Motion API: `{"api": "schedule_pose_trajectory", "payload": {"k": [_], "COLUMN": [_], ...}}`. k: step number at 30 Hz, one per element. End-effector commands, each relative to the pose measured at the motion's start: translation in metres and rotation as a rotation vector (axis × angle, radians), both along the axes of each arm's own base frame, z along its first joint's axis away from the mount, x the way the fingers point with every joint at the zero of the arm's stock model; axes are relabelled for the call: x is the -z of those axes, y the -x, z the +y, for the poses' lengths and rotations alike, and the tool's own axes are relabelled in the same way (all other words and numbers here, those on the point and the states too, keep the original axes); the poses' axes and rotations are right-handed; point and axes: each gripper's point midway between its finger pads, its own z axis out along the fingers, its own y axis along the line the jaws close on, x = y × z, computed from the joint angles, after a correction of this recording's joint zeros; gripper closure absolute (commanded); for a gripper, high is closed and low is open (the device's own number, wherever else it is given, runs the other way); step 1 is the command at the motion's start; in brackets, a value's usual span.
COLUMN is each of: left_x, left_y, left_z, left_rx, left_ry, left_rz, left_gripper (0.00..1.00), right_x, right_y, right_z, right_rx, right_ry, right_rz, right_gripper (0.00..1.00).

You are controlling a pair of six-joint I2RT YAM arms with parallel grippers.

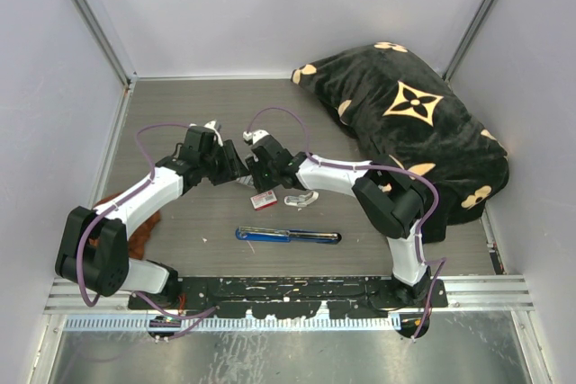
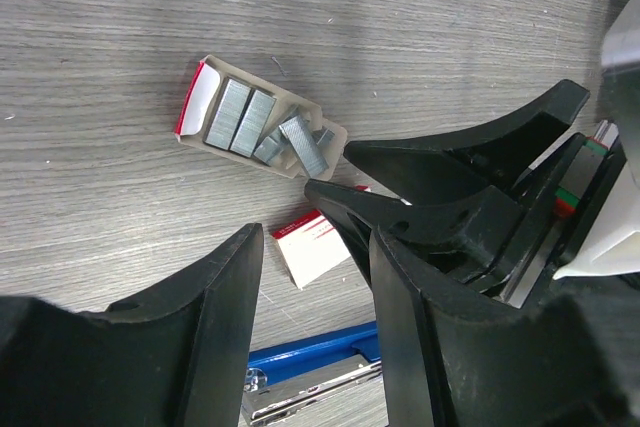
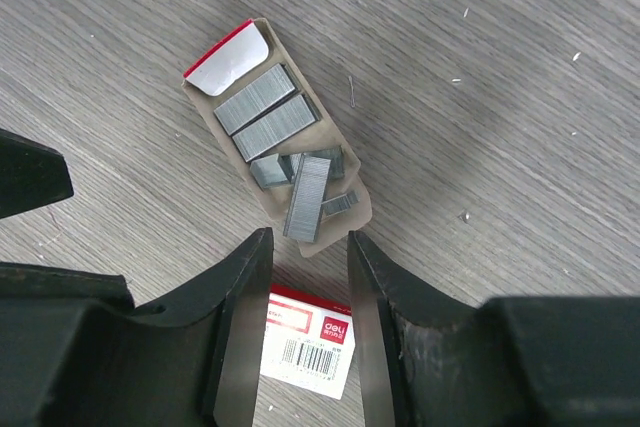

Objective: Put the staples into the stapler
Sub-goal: Adjust the staple box at the center of the board, then pick up the staple from the staple box.

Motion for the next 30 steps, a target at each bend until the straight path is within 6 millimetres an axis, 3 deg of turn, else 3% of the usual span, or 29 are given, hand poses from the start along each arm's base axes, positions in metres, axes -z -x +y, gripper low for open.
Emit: {"api": "schedule_pose_trajectory", "payload": {"k": [1,15,30], "left_x": [-0.008,-0.006,-0.005], "left_y": [-0.006,-0.004,-0.006], "left_z": [0.000,0.005,0.006], "left_rx": [-0.001,-0.011,-0.014], "left_ry": [0.002,-0.001,0.002], "left_rz": [-0.046,-0.036,-0.034], "left_gripper": [0.51,0.51,0.51], "right_x": [-0.057,-0.045,-0.021], "right_y": [-0.018,-0.020,-0.013], "right_z": [0.018,0.027,0.020], "right_rx": [0.010,-0.002,0.005], "right_ry": [-0.091,-0.065,0.003], "right_rz": [-0.117,-0.113,-0.085], "right_gripper": [0.58,0.61,0.63]}}
